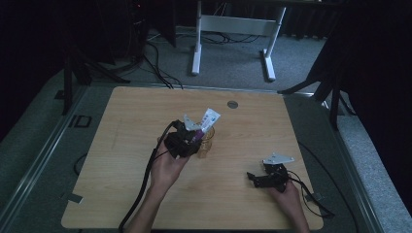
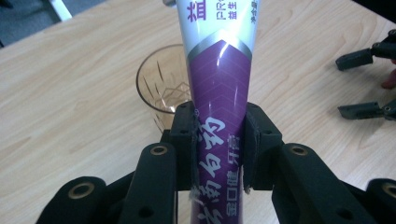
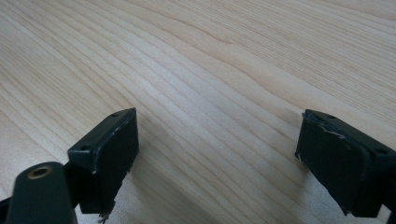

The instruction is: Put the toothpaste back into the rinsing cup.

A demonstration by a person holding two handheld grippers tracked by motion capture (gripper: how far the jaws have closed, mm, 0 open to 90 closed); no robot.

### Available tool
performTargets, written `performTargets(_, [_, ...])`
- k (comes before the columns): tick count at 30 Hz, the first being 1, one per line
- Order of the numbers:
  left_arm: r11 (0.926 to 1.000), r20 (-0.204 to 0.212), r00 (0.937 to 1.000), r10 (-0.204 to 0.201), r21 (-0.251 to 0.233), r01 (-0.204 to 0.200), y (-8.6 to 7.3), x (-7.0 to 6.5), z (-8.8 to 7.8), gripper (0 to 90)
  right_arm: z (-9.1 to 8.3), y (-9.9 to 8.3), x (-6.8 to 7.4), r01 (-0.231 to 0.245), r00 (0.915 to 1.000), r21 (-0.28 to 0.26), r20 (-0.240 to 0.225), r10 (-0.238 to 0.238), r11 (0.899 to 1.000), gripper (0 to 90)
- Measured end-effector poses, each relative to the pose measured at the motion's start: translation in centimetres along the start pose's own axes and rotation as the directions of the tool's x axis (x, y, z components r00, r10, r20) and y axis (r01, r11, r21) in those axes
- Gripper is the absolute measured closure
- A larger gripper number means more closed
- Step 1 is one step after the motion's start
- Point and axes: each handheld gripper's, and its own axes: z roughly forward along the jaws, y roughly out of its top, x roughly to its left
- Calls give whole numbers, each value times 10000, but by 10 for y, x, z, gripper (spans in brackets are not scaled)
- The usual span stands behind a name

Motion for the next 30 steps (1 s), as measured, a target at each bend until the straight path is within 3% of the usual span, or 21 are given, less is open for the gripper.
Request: performTargets(30, [9949, -139, 9998, -105, -1009, 90, 3, 6, 0, 696, 0, 0, 0, 9, 10000, -3, 3, -9, 10000, 126])
